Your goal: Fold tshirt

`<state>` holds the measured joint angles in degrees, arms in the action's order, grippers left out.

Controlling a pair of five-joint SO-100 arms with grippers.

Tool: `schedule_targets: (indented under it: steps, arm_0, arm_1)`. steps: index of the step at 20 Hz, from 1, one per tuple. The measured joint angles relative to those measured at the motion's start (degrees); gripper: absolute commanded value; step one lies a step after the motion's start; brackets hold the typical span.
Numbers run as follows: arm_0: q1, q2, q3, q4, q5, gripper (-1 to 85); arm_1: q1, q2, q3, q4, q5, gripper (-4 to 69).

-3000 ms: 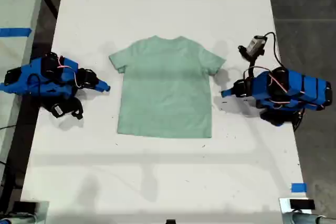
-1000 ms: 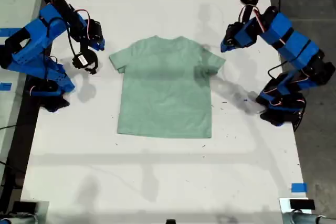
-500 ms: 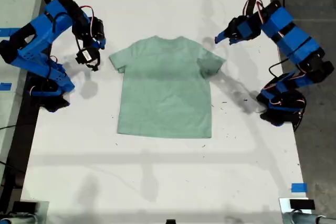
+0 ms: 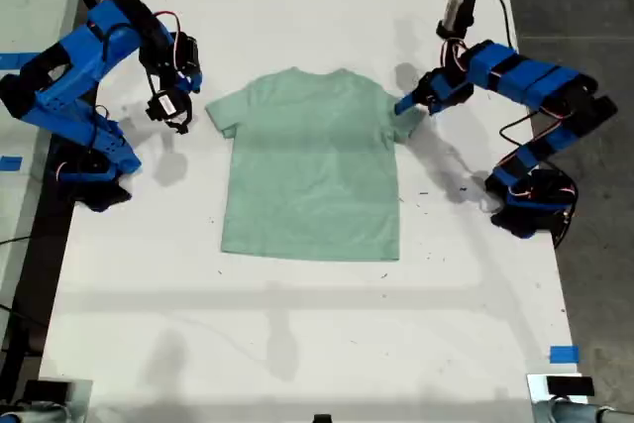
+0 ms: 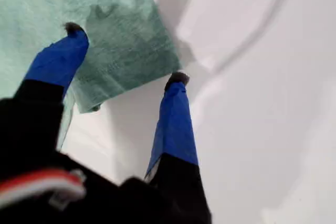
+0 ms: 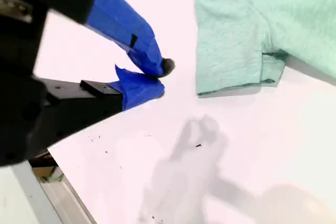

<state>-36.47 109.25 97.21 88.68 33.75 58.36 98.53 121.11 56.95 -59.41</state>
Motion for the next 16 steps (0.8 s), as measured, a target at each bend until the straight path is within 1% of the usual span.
schedule_targets:
  steps: [2, 3, 4, 5, 6, 7, 9, 12, 14, 16]
  arm_0:
    - [0.0, 0.0, 0.0, 0.1, -0.1, 0.0]
    - [0.0, 0.0, 0.0, 0.1, -0.1, 0.0]
    - [0.0, -0.1, 0.0, 0.1, -0.1, 0.0]
    - [0.0, -0.3, 0.0, 0.1, -0.1, 0.0]
    - [0.0, -0.4, 0.0, 0.1, -0.1, 0.0]
    - [0.0, -0.5, 0.0, 0.1, -0.1, 0.0]
    - [0.0, -0.6, 0.0, 0.1, -0.1, 0.0]
    - [0.0, -0.6, 0.0, 0.1, -0.1, 0.0]
    - [0.0, -0.6, 0.0, 0.1, -0.1, 0.0]
    - [0.0, -0.6, 0.0, 0.1, -0.1, 0.0]
  arm_1:
    - [-0.3, -4.3, -0.2, -1.8, -0.4, 28.7]
    - [-0.7, -6.2, -0.5, -2.1, -0.6, 26.9]
    - [-1.0, -8.1, -1.9, -2.2, -0.9, 21.2]
    - [-1.3, -9.8, -3.8, -2.0, -1.1, 9.3]
    - [-1.4, -11.2, -5.4, -1.9, -1.1, -0.1]
    - [-1.6, -12.4, -6.6, -1.9, -1.1, -1.9]
    - [-2.5, -14.5, -9.4, -2.7, -1.1, -2.1]
    - [-2.5, -14.5, -9.9, -0.7, -1.4, -2.1]
    - [-2.5, -13.0, -10.4, 3.2, -1.4, -2.2]
    - [-3.1, -10.5, -12.4, 9.2, -0.1, -2.2]
